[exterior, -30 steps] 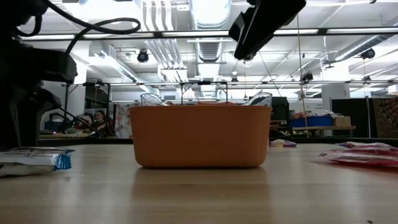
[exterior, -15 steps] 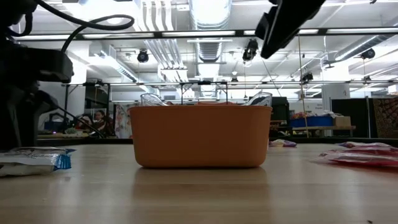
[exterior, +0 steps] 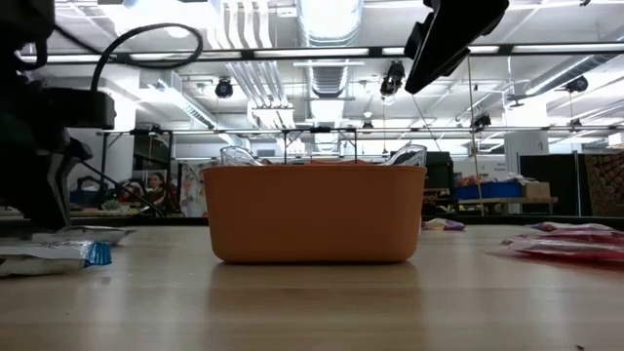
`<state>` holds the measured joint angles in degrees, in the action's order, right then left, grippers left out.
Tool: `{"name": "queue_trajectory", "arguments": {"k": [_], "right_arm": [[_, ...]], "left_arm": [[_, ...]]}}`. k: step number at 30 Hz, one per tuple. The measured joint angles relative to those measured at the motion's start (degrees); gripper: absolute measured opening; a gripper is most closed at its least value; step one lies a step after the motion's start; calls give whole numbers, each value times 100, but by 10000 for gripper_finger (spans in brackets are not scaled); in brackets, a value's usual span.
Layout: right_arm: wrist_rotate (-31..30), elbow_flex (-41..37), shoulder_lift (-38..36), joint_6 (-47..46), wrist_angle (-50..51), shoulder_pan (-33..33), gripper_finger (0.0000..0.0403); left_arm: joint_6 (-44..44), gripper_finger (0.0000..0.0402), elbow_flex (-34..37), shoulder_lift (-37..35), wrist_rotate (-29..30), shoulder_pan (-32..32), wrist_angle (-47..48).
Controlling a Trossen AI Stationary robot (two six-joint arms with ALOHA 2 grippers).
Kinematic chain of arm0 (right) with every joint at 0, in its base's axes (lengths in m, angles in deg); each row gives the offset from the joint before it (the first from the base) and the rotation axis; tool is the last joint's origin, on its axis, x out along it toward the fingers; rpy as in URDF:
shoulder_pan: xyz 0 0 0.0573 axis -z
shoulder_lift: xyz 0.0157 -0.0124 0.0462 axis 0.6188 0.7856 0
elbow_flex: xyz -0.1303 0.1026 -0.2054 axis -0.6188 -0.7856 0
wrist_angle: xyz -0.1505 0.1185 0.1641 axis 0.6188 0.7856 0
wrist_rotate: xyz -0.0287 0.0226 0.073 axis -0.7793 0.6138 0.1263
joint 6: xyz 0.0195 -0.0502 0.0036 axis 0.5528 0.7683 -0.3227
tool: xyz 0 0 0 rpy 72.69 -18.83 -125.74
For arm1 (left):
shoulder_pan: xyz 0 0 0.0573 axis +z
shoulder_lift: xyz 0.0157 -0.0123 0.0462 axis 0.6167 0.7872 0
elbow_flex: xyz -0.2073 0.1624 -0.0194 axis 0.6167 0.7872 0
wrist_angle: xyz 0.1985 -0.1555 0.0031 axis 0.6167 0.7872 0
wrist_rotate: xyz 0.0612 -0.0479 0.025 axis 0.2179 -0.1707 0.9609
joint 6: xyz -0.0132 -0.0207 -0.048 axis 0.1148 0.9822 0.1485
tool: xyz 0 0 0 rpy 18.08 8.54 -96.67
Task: Sort candy
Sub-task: Put the top white chocolate bar into the orange bin
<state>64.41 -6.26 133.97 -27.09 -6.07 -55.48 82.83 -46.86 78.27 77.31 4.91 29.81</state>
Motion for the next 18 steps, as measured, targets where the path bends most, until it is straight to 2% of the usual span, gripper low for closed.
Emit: {"name": "queue_trajectory", "arguments": {"k": [3,11,18], "right_arm": [[-2,-11,2,-1,14,0,125],[-32,-67,2,24,-162,0,134],[-101,-195,2,-2,-205,0,130]], "left_arm": [[52,17,-98,-201,48,3,602],[-399,75,-196,-973,-119,-4,552],[-360,142,-152,-874,51,-7,535]]}}
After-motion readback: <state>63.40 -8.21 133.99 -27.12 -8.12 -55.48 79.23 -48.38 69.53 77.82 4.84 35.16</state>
